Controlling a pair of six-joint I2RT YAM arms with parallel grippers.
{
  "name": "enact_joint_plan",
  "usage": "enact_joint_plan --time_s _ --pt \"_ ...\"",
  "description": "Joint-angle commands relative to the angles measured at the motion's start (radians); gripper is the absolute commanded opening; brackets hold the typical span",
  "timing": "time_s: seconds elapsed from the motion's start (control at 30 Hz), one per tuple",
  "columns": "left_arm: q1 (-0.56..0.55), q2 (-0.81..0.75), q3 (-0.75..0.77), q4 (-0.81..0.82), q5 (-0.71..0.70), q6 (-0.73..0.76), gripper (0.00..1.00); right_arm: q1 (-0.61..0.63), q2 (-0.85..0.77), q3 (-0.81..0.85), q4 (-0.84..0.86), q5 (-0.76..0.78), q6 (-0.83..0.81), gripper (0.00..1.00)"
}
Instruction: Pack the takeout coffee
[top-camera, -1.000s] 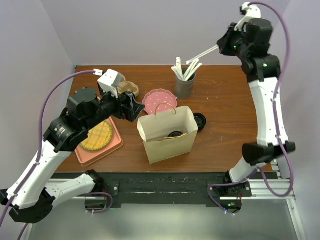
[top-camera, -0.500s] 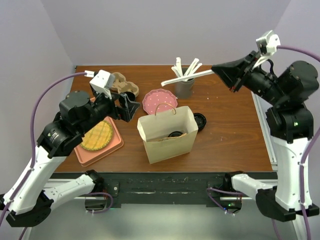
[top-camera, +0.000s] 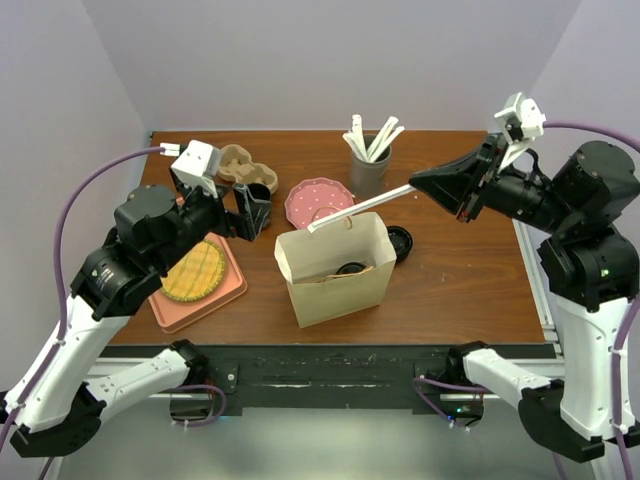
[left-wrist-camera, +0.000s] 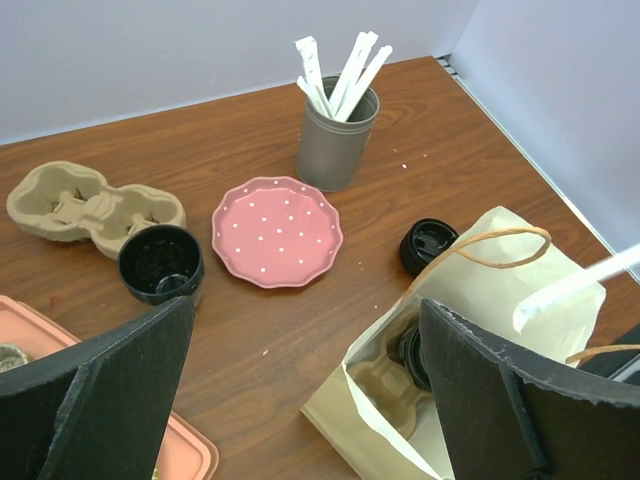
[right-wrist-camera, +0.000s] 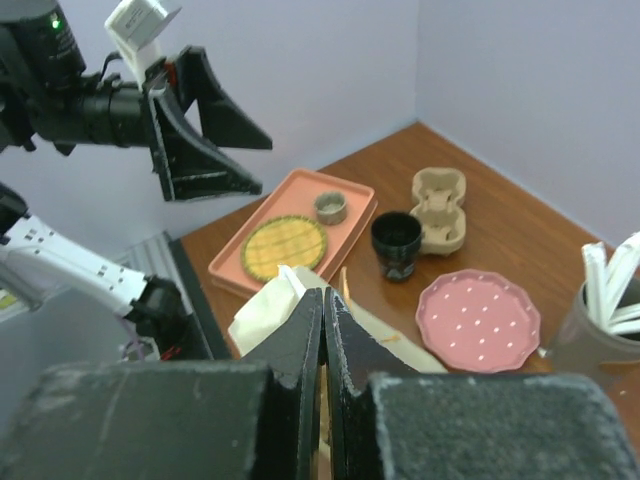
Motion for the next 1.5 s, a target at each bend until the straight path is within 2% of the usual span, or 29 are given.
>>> enact_joint_plan --time_s 0.0,0.17,0.2,0.53,0.77,0.83,1.0,1.23,1.33,1.37,1.43,1.47 --pt "0.007 -0.005 -0.013 0.03 -0.033 0.036 1.0 0.04 0.01 0.03 -0.113 0.026 -0.03 0.03" --pt "0.007 -0.003 -0.03 0.039 -0.033 0.033 1.0 0.135 0.06 0.064 -0.199 0.122 -0.074 0.01" --pt "0.005 -0.005 -0.031 0.041 -0.033 0.03 1.0 0.185 0.068 0.065 -0.202 0.145 -0.076 0.01" --pt "0.007 -0.035 -0.083 0.061 -0.026 0.008 1.0 0.454 0.177 0.099 -0.208 0.507 -0.12 0.02" --pt "0.007 -0.084 -0.111 0.065 -0.016 -0.012 1.0 0.557 0.229 0.111 -0.213 0.643 -0.148 0.08" --pt "0.007 -0.091 -0.116 0.061 -0.021 -0.007 1.0 0.621 0.269 0.13 -0.227 0.693 -0.158 0.11" --pt "0.005 -0.08 -0.094 0.047 -0.035 0.013 1.0 0.736 0.344 0.196 -0.3 0.833 -0.168 0.28" --pt "0.007 -0.061 -0.086 0.062 -0.036 0.029 1.0 0.741 0.3 0.17 -0.213 0.83 -0.131 0.45" --pt "0.005 -0.06 -0.094 0.077 -0.029 0.028 1.0 0.741 0.272 0.145 -0.169 0.889 -0.088 0.5" --pt "0.007 -0.06 -0.097 0.082 -0.026 0.026 1.0 0.741 0.268 0.137 -0.156 0.943 -0.073 0.55" --pt "0.007 -0.057 -0.102 0.094 -0.023 0.029 1.0 0.741 0.242 0.101 -0.112 0.988 -0.027 0.65" --pt "0.007 -0.054 -0.102 0.1 -0.021 0.031 1.0 0.741 0.232 0.09 -0.101 1.001 -0.017 0.98"
